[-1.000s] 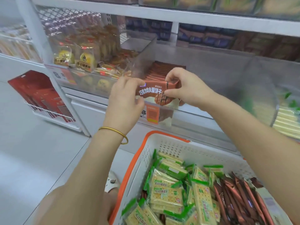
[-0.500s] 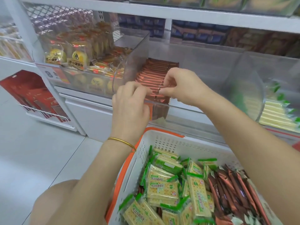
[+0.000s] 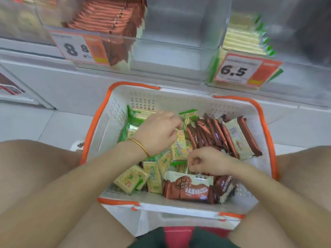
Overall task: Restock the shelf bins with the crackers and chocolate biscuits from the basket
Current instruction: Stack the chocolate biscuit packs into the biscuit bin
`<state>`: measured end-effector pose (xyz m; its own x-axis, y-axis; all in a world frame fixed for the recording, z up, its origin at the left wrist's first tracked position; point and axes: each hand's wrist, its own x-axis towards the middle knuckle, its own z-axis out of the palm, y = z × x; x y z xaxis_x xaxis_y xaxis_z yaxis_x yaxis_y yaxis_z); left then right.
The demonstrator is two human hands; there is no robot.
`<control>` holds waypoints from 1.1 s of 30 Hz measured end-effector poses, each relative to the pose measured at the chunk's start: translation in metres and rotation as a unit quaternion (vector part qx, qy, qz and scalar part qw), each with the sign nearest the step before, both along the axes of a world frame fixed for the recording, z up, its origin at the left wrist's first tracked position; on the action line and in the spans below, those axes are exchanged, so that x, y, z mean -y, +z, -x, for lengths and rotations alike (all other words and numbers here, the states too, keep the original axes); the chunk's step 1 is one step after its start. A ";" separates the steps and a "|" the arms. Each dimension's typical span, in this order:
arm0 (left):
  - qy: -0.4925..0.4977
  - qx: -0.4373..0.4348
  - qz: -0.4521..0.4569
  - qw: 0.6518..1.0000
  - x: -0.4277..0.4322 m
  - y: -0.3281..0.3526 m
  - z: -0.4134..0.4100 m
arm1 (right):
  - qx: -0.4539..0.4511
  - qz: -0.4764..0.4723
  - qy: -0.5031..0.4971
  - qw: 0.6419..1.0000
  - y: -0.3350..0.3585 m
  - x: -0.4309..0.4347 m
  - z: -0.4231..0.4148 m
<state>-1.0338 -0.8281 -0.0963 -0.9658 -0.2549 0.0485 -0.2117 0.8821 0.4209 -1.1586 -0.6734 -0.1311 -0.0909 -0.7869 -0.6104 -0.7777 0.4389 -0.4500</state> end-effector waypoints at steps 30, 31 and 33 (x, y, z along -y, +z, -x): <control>0.133 -0.052 -0.387 0.911 0.058 0.073 -0.018 | 0.344 0.357 -0.313 0.810 0.113 0.078 -0.009; 0.126 -0.069 -0.372 0.917 0.066 0.084 -0.021 | 0.344 0.370 -0.297 0.811 0.127 0.085 -0.006; 0.101 -0.095 -0.324 0.936 0.081 0.109 -0.026 | 0.327 0.390 -0.250 0.824 0.154 0.102 0.003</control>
<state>-1.0081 -0.9093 0.0131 -0.8841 -0.4670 -0.0140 -0.2141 0.3783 0.9006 -1.1615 -0.7753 0.0230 -0.3757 -0.9266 0.0156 -0.0669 0.0103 -0.9977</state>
